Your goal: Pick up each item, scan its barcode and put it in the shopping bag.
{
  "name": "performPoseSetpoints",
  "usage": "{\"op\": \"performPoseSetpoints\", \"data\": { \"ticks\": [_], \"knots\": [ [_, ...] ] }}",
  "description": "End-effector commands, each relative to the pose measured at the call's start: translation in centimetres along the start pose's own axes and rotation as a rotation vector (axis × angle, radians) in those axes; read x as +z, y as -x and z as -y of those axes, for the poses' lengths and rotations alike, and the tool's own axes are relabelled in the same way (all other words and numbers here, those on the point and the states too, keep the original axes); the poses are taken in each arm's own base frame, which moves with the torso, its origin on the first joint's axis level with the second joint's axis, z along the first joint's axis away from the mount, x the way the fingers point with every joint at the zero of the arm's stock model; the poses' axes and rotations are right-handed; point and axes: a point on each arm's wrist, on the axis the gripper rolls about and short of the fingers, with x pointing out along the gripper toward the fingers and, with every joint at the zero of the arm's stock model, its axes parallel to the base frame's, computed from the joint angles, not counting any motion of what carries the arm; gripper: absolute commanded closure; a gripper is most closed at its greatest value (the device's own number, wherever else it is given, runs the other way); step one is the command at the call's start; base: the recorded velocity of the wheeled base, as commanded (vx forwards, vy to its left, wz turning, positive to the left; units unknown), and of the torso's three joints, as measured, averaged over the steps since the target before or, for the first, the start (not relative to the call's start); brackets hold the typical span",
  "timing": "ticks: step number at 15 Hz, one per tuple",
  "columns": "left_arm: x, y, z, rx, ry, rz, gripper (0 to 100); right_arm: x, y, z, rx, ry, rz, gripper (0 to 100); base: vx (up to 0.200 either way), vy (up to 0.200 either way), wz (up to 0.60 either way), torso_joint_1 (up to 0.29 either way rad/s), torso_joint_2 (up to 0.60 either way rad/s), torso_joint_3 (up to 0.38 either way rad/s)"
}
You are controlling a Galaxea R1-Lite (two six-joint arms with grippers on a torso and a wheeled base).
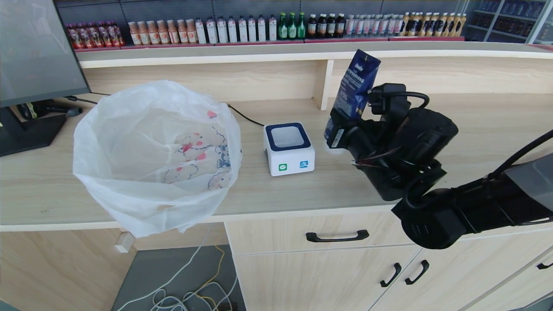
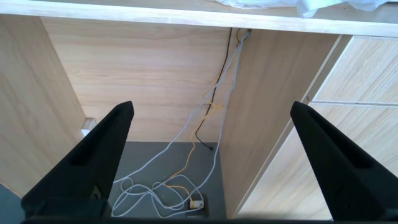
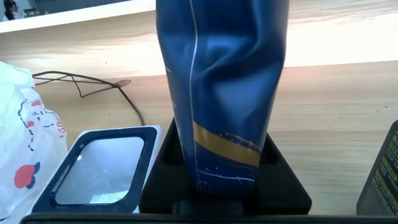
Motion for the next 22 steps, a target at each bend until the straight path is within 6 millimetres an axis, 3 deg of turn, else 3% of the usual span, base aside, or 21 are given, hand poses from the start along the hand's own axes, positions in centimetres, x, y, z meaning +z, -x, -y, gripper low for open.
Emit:
{"op": "performPoseSetpoints", "data": {
  "ticks": [1, 5, 9, 18, 22],
  "knots": [
    [0.0, 0.0, 0.0, 0.000, -0.001, 0.000, 0, 2.7, 1.3, -0.9, 0.033, -0.030, 0.051, 100, 0.000, 0.000, 0.00, 0.000, 0.00, 0.000],
    [0.0, 0.0, 0.0, 0.000, -0.001, 0.000, 0, 4.4, 3.8, -0.5, 0.047, -0.036, 0.057, 100, 0.000, 0.000, 0.00, 0.000, 0.00, 0.000],
    [0.0, 0.0, 0.0, 0.000, -0.001, 0.000, 0, 6.9, 7.5, -0.1, 0.078, -0.048, 0.067, 100, 0.000, 0.000, 0.00, 0.000, 0.00, 0.000],
    [0.0, 0.0, 0.0, 0.000, -0.001, 0.000, 0, 8.4, 14.8, 3.0, 0.085, -0.036, 0.039, 100, 0.000, 0.000, 0.00, 0.000, 0.00, 0.000],
    [0.0, 0.0, 0.0, 0.000, 0.001, 0.000, 0, 8.2, 16.8, 3.9, 0.097, -0.036, 0.023, 100, 0.000, 0.000, 0.00, 0.000, 0.00, 0.000]
  ]
}}
